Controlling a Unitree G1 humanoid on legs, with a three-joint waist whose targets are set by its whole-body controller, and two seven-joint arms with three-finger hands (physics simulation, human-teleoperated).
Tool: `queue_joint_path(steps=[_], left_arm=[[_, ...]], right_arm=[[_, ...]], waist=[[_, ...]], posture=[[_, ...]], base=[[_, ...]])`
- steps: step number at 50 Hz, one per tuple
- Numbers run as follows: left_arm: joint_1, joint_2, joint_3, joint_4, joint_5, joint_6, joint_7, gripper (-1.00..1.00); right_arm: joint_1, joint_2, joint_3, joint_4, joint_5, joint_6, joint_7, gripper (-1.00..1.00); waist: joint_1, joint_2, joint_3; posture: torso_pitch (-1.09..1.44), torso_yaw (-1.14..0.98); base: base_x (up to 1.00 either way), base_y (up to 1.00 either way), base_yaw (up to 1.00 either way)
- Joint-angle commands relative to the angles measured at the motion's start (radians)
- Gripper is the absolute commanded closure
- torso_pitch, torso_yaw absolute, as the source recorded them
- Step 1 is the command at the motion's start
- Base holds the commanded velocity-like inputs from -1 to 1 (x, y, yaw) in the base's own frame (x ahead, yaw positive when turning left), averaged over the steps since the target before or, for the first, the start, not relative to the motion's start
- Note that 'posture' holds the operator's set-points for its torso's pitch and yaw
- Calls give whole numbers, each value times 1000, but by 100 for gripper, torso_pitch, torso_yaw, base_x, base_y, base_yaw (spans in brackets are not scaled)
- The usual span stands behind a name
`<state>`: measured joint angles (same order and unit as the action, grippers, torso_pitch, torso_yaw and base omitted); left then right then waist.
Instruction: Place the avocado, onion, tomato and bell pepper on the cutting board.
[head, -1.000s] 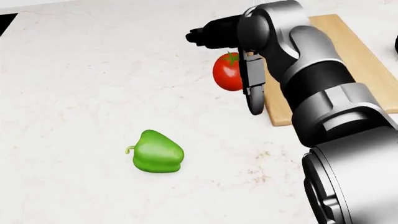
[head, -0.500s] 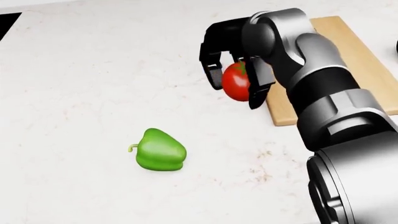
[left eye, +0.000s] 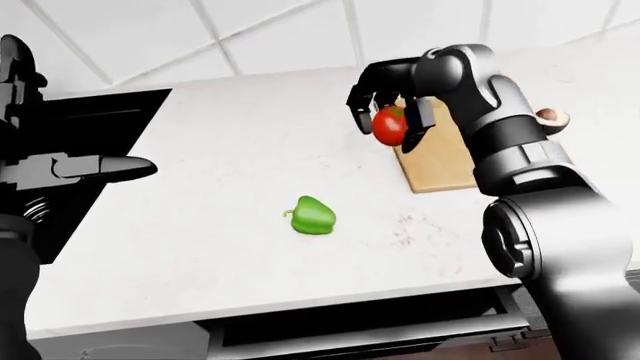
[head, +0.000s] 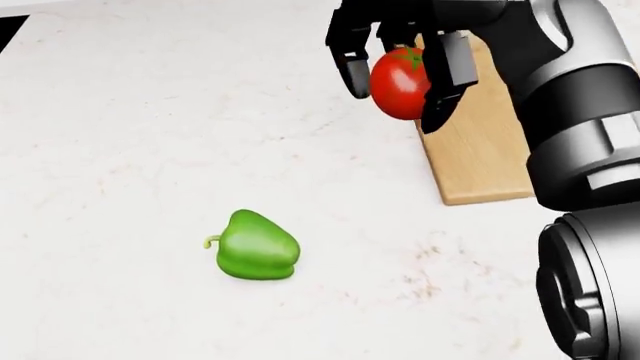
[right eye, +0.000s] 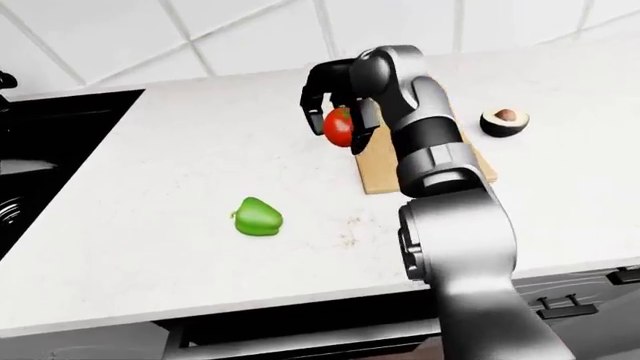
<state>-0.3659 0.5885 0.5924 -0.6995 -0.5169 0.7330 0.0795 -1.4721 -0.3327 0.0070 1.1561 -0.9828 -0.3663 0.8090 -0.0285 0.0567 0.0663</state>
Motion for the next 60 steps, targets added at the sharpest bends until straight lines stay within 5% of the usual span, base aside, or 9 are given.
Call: queue_joint_path(steps=[1, 10, 21, 26, 30, 36, 48, 60], left_arm=[[-22, 19, 16, -16, 4, -18, 1, -100], [-67, 27, -15, -2, -11, -13, -13, -100], [-164, 35, -111, 53, 57, -22, -49, -100], [-267, 90, -181, 152, 95, -15, -125, -100], [-342, 147, -276, 247, 201, -21, -269, -100], [-455, 127, -357, 329, 349, -20, -436, -100], [-673, 71, -461, 453, 624, -72, -751, -100], [-824, -59, -525, 555, 871, -206, -1018, -100]], right_arm=[[-48, -21, -14, -51, 37, -8, 8, 100], [-18, -101, -37, -120, 102, -34, 84, 100], [22, -155, -54, -147, 167, -102, 115, 100], [11, -190, -59, -146, 176, -112, 129, 100], [17, -206, -67, -166, 189, -108, 147, 100], [13, -260, -73, -171, 188, -130, 164, 100], [-18, -304, -72, -119, 148, -162, 146, 100], [-30, -336, -83, -121, 146, -162, 159, 100]], waist=[[-1, 2, -30], [-1, -4, -28], [-1, -9, -30], [1, -10, -30], [3, -14, -28], [6, -22, -31], [10, -43, -28], [22, -63, -24]], posture=[[0, 0], [0, 0], [0, 0], [0, 0], [0, 0], [0, 0], [0, 0], [0, 0]], base=[[0, 0, 0], [0, 0, 0], [0, 0, 0], [0, 0, 0], [0, 0, 0], [0, 0, 0], [0, 0, 0], [0, 0, 0]])
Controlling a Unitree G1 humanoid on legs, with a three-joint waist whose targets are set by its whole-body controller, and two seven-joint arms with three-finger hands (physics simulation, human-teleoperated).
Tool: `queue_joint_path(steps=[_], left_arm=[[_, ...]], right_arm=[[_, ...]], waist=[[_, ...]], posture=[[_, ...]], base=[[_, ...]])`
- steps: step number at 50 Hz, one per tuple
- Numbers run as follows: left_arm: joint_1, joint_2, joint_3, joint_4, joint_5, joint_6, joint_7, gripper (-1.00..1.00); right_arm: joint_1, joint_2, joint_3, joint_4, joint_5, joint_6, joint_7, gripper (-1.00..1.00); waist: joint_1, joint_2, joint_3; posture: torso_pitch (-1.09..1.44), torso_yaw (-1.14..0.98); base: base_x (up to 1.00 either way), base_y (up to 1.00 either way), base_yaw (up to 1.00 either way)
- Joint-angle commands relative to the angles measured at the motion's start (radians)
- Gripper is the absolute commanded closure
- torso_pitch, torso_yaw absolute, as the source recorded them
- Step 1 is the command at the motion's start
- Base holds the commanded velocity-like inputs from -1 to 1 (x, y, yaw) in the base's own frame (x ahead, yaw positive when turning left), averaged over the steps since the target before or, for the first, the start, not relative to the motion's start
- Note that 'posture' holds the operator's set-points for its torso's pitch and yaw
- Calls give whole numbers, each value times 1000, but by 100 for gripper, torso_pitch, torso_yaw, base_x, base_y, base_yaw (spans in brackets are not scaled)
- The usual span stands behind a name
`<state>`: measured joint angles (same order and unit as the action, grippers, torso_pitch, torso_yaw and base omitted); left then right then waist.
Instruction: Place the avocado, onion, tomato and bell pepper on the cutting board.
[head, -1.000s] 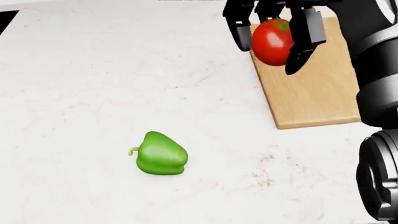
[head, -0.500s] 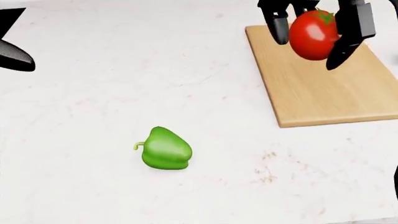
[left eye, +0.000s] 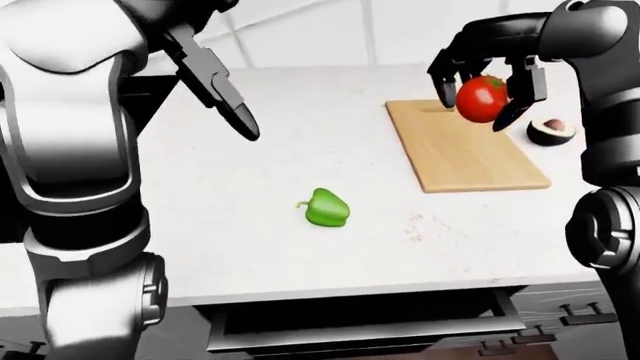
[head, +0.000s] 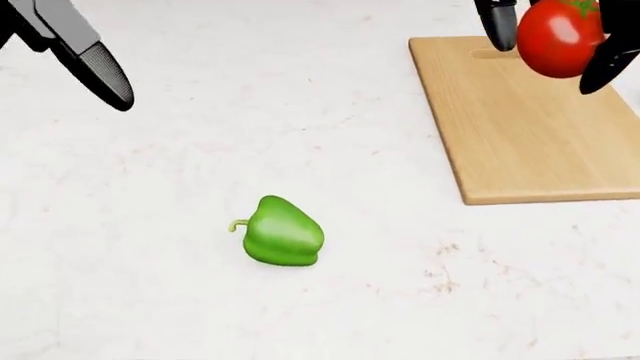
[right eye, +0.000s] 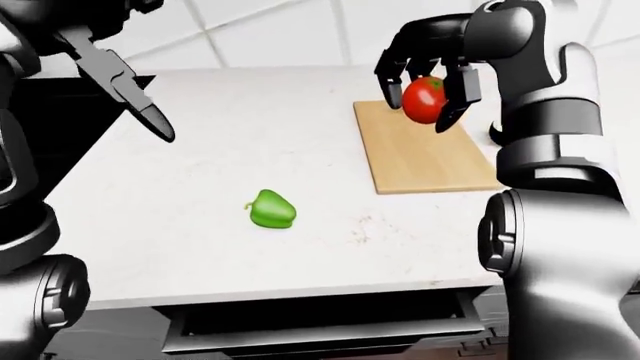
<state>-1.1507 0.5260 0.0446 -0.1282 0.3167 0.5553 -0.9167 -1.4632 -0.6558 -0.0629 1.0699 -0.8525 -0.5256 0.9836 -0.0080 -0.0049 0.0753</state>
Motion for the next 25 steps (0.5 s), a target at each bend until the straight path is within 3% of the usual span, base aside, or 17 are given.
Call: queue_joint_path(steps=[1, 14, 25], left_arm=[[-51, -11, 19, -9, 54, -34, -36, -100], [-145, -104, -30, 140, 250, -196, -254, -100], [-151, -185, -43, 233, 349, -370, -325, -100]], right_arm=[[-39, -14, -14, -35, 16, -2, -16, 100], [-39, -45, -19, -24, 14, -9, -16, 100], [-53, -90, -10, 34, -31, -31, -65, 100]], waist=[[2, -3, -33], [10, -20, -31], [17, -33, -30]], posture=[[0, 0], [0, 0], [0, 0]], base=[[0, 0, 0], [0, 0, 0], [0, 0, 0]])
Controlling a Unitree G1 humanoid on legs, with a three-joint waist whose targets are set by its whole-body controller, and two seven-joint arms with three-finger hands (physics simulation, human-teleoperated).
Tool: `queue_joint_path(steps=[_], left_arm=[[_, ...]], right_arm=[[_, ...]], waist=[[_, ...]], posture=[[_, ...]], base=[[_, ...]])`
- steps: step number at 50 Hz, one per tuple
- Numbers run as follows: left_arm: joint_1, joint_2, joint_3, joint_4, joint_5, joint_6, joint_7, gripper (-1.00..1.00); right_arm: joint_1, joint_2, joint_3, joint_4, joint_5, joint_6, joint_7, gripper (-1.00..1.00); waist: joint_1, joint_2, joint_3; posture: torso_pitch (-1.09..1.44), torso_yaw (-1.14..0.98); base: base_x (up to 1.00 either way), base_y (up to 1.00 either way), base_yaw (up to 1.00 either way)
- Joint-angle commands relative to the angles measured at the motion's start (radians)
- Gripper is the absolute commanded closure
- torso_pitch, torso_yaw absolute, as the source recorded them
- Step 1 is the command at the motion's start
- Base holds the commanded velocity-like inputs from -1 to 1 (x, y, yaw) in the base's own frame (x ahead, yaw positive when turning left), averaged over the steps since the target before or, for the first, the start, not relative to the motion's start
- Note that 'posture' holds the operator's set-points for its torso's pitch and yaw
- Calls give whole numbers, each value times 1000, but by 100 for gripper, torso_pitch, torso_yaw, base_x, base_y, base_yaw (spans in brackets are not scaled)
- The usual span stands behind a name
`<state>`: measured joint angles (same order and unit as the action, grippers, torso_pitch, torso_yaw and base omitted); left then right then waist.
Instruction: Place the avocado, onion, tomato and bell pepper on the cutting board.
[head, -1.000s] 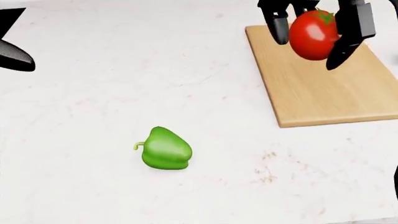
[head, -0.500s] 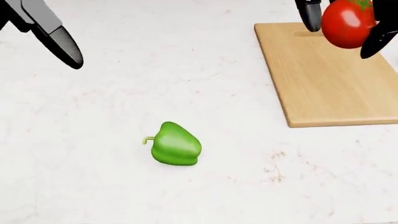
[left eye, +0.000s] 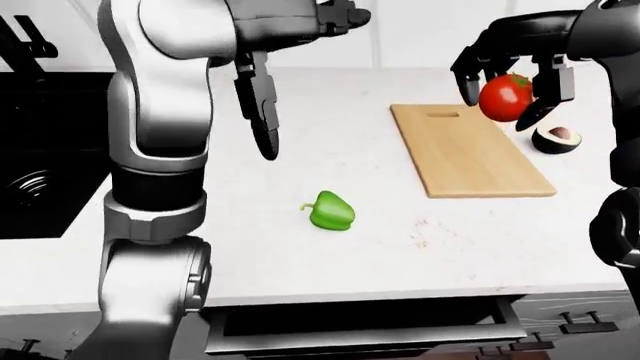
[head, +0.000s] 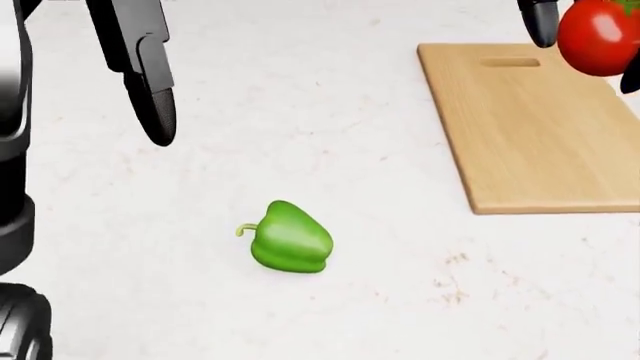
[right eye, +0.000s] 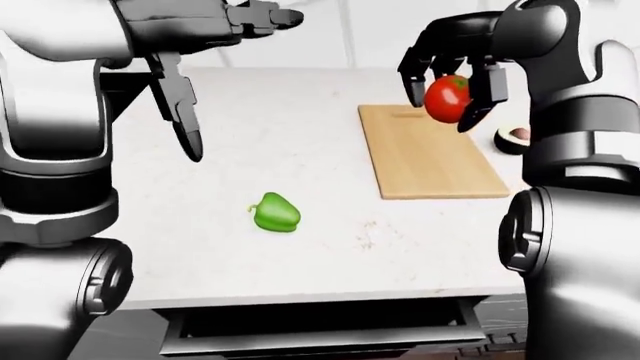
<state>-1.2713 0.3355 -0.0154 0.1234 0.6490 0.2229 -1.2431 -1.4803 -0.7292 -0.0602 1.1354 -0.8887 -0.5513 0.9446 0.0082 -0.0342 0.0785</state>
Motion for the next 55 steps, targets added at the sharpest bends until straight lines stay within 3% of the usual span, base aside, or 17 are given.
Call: queue_joint_path(steps=[1, 14, 26, 44, 55], left_arm=[[-24, -1, 17, -23, 26, -46, -7, -100], [55, -89, -4, -114, 103, -108, -150, -100], [166, -159, -29, -232, 102, -139, -326, -100], [202, -263, -70, -249, 146, -169, -325, -100], [184, -279, -76, -203, 175, -239, -316, -100]], right_arm=[[-32, -19, -14, -31, 3, -7, -28, 100], [-32, -42, -19, -13, -19, -14, -40, 100], [-19, -50, -22, -14, -25, -22, -44, 100], [-13, -58, -26, -20, -20, -24, -36, 100], [-21, -66, -27, -18, -18, -28, -26, 100]], waist=[[2, -5, -33], [10, -18, -31], [17, -28, -32], [22, -42, -32], [24, -45, -33]], posture=[[0, 0], [0, 0], [0, 0], [0, 0], [0, 0]], base=[[0, 0, 0], [0, 0, 0], [0, 0, 0], [0, 0, 0], [0, 0, 0]])
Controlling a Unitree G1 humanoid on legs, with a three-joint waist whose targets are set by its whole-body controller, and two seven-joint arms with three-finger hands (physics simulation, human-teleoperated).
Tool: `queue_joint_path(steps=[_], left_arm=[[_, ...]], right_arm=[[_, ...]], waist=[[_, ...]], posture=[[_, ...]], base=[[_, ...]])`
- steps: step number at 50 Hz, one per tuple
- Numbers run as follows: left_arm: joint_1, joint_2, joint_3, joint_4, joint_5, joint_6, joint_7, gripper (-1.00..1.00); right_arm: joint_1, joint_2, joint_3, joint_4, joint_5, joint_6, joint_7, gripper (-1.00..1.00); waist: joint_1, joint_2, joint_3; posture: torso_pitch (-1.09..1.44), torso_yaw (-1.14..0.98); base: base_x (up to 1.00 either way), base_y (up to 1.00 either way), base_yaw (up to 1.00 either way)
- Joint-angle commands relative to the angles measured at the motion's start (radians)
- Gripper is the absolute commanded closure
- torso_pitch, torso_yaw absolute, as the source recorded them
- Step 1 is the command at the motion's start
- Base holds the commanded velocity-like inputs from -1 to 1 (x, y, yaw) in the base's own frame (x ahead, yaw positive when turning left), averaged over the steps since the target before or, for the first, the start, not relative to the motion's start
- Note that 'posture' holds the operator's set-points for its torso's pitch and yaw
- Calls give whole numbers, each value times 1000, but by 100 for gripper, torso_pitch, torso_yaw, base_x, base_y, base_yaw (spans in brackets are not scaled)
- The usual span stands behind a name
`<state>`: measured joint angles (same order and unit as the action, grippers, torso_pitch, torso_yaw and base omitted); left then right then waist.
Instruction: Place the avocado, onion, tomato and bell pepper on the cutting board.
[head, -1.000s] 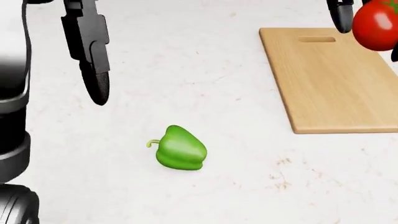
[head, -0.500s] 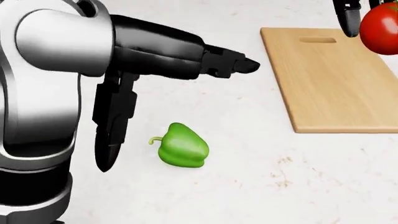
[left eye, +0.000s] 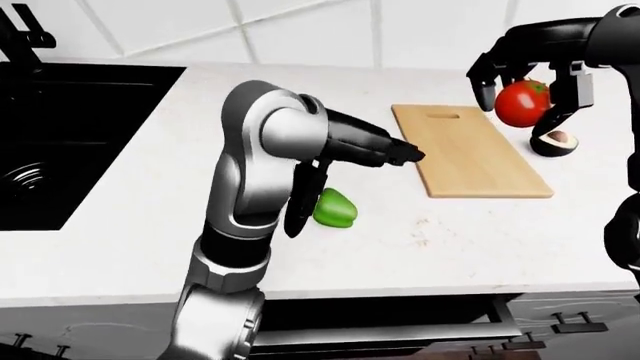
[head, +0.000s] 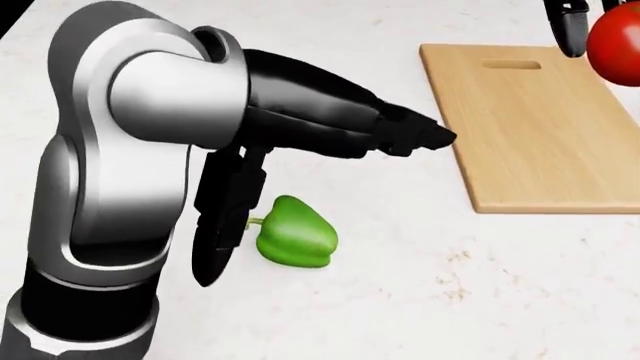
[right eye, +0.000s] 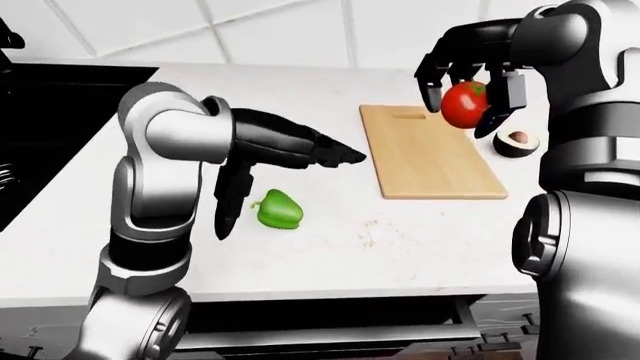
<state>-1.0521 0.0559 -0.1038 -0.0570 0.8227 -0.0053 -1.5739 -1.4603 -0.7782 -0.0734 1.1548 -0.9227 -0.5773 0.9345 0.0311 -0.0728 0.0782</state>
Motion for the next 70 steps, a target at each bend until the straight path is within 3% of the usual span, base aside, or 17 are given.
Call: queue_joint_path(steps=[1, 27, 36, 52, 68, 70], left_arm=[[-38, 2, 12, -15, 4, -20, 17, -100], [29, 5, 1, -55, 97, -265, 42, -100], [82, -35, -7, -126, 95, -264, -3, -100], [118, -44, -16, -102, 104, -306, 20, -100], [133, -36, -10, 17, 115, -389, 131, -100], [130, -37, -7, 30, 113, -389, 141, -89]], right_arm=[[-42, -18, -14, -37, 17, -1, -15, 100], [-34, -22, -16, -43, 20, -2, -14, 100], [-48, -23, -15, -40, 19, -2, -11, 100], [-42, -25, -17, -42, 23, -4, -12, 100], [-38, -28, -17, -45, 25, -9, -10, 100], [-39, -28, -17, -43, 25, -10, -11, 100]], waist=[[1, -7, -33], [3, -9, -33], [5, -8, -32], [5, -10, -33], [4, -9, -38], [3, -9, -39]], posture=[[0, 0], [0, 0], [0, 0], [0, 0], [0, 0], [0, 0]], base=[[0, 0, 0], [0, 0, 0], [0, 0, 0], [0, 0, 0], [0, 0, 0], [0, 0, 0]])
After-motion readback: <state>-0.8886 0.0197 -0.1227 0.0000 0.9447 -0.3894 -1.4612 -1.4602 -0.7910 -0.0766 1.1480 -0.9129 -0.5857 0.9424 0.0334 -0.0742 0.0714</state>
